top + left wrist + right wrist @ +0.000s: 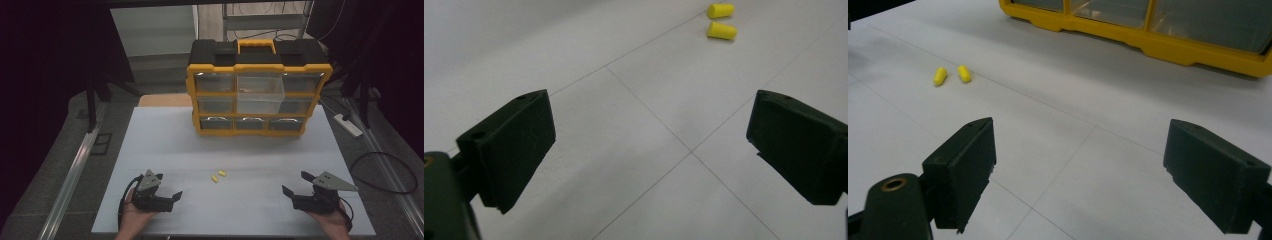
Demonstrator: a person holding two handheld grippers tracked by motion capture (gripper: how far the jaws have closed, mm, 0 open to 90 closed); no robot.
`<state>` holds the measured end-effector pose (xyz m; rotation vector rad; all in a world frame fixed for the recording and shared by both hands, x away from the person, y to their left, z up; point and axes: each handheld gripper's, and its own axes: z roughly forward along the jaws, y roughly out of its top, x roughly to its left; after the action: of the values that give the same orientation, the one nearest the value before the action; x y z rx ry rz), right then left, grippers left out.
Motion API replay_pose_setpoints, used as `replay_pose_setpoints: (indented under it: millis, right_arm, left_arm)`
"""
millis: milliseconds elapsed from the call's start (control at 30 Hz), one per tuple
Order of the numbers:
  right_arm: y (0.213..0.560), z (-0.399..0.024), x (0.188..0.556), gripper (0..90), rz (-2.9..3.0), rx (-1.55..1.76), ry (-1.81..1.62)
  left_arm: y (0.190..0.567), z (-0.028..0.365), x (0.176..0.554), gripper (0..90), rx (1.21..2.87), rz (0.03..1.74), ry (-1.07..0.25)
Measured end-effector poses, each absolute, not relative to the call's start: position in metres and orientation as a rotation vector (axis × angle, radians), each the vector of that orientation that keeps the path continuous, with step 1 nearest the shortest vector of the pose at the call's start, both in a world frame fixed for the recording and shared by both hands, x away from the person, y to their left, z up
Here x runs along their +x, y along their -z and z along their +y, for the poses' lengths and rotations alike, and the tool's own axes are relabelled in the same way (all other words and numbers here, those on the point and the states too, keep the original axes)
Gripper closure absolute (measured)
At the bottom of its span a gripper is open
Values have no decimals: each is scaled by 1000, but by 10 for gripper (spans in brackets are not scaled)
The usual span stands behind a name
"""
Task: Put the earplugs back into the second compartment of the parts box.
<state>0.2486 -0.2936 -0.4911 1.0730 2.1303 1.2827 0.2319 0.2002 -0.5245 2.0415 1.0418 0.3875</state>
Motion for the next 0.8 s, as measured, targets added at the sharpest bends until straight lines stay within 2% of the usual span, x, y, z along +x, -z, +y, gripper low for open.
replay_pose_setpoints:
  millis: [800]
  right_arm:
    - [492,-294,255,158,2150,1086,-1296]
  left_arm:
    - [526,198,233,60,2072,1027,-375]
